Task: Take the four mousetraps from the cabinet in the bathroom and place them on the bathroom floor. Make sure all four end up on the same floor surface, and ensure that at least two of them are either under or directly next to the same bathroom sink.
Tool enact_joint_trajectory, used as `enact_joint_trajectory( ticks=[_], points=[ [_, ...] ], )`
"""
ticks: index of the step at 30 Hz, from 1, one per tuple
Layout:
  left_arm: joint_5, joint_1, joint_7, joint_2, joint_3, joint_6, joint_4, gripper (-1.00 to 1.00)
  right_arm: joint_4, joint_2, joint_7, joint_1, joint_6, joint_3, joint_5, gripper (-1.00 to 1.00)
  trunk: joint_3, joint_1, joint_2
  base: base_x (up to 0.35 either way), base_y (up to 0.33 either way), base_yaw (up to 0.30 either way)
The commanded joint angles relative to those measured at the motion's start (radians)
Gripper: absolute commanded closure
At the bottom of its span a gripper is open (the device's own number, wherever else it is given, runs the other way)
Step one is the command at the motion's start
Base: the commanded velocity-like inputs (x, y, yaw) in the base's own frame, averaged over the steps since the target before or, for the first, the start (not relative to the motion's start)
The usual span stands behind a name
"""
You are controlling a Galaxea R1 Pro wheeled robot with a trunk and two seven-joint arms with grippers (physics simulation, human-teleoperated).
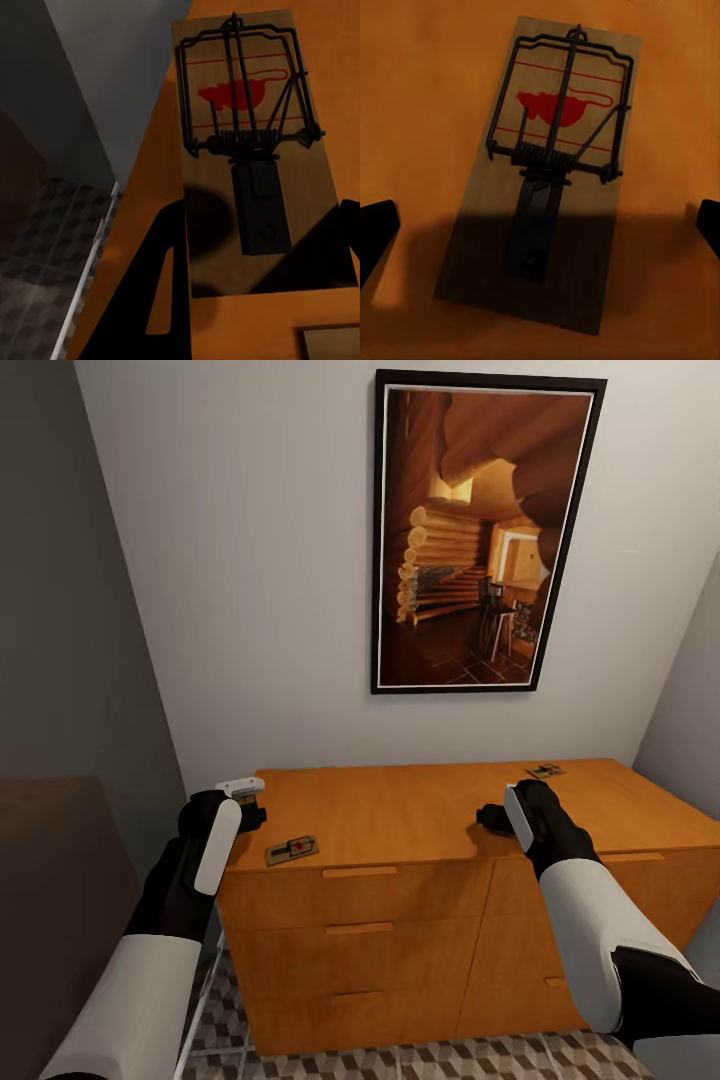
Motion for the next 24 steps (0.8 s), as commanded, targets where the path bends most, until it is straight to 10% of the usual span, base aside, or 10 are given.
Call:
enact_joint_trajectory(
  ticks=[1,22,23,24],
  points=[
    [0.010,-0.001,0.008,-0.001,0.001,0.003,-0.001,1.00,0.024,0.000,-0.003,0.000,0.005,-0.001,-0.002,-1.00,-0.001,0.000,-0.001,-0.004,0.000,0.000],
    [0.010,-0.001,0.008,-0.001,0.001,0.003,-0.001,1.00,0.025,0.001,-0.003,0.000,0.005,-0.001,-0.002,-1.00,-0.001,0.000,-0.001,-0.001,0.000,0.000],
    [0.010,-0.001,0.008,-0.001,0.001,0.003,-0.001,1.00,0.025,0.001,-0.003,0.000,0.004,-0.001,-0.002,1.00,-0.001,0.000,-0.001,0.000,0.000,0.000],
    [0.010,-0.001,0.008,-0.001,0.001,0.003,-0.001,1.00,0.025,0.001,-0.003,0.000,0.005,-0.001,-0.002,1.00,-0.001,0.000,-0.001,0.000,0.000,0.000]
  ],
)
